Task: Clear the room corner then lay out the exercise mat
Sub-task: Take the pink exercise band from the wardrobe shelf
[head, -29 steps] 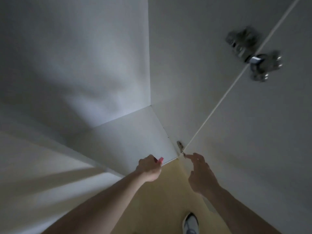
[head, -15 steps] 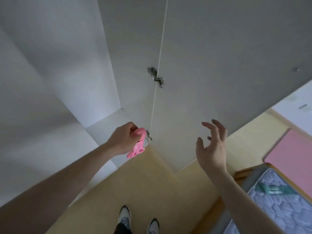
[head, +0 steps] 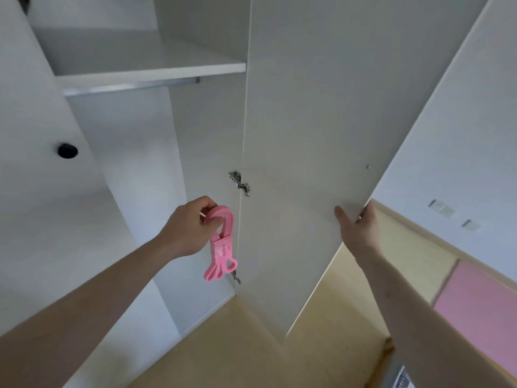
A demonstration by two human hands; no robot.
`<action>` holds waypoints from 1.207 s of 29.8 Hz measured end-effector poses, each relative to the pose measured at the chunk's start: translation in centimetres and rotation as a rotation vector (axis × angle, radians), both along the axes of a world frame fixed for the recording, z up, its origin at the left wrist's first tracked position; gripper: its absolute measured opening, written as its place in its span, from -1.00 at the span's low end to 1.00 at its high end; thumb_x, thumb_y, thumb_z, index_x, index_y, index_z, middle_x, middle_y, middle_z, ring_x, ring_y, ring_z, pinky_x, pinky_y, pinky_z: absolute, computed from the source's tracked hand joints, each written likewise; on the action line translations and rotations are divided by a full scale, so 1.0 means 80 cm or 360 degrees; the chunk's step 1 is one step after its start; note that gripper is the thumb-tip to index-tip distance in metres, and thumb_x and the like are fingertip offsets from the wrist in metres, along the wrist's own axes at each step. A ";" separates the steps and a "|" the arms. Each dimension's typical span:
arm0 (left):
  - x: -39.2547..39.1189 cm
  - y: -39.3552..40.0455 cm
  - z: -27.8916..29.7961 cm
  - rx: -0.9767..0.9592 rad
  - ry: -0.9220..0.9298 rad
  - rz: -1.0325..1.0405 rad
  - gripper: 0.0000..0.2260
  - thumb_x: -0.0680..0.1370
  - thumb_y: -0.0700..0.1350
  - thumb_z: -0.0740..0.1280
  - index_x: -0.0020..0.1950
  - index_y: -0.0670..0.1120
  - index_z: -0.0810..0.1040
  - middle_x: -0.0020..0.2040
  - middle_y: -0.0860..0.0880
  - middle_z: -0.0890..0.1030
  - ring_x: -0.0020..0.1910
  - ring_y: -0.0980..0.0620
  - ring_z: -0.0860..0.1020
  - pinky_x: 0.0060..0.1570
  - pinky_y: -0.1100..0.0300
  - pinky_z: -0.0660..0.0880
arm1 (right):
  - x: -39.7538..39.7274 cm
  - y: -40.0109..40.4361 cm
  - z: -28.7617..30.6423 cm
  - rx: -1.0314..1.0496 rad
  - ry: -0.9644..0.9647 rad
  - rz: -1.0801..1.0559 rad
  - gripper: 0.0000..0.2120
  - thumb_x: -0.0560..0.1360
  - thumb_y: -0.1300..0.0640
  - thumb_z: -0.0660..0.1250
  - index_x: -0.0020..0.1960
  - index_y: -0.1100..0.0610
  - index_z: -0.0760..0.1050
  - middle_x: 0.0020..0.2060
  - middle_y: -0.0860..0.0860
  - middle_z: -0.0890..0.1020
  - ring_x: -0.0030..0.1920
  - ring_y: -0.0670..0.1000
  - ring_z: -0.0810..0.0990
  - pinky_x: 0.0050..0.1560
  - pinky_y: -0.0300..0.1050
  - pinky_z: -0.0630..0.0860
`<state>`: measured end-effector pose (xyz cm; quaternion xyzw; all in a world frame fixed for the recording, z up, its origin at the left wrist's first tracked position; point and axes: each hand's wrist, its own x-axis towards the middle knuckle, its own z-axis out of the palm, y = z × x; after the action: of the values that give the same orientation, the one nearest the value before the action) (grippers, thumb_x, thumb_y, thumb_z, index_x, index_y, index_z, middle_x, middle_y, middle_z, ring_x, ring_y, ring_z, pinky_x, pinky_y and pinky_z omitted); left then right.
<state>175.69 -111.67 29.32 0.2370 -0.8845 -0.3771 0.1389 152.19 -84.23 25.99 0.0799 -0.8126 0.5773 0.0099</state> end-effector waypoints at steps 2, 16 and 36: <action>0.013 -0.004 0.016 -0.0025 0.0019 0.0009 -0.98 0.59 -0.08 0.38 -0.03 0.04 0.57 -0.10 0.16 0.64 -0.11 0.16 0.60 -0.22 0.28 0.40 | 0.008 -0.010 -0.002 -0.0032 0.0042 -0.0102 -0.76 0.55 0.09 0.38 0.15 0.17 0.49 -0.03 0.14 0.64 -0.01 0.19 0.64 -0.09 -0.01 0.54; 0.145 -0.091 0.068 -0.0331 -0.0139 -0.0104 -0.89 0.57 0.06 0.39 -0.05 0.05 0.61 -0.13 0.10 0.66 -0.22 0.11 0.59 -0.12 0.10 0.54 | 0.252 -0.115 -0.033 0.0281 0.0280 0.0179 -0.89 0.60 -0.03 0.30 -0.09 -0.09 0.43 -0.32 -0.06 0.60 -0.27 -0.03 0.61 -0.23 0.03 0.59; 0.274 -0.215 0.135 -0.0433 -0.0025 -0.0007 -0.88 0.60 0.09 0.35 0.00 0.07 0.60 -0.07 0.14 0.63 -0.12 0.09 0.60 -0.12 0.23 0.48 | 0.342 -0.378 0.003 0.0600 -0.0013 0.0869 0.08 0.50 0.13 0.34 0.53 -0.22 -0.52 0.53 0.08 0.33 0.32 0.22 0.54 0.13 0.12 0.64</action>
<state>197.61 -128.84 40.12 0.2170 -0.9290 -0.2522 0.1619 179.55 -114.44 26.24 0.2929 -0.8536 0.3985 -0.1635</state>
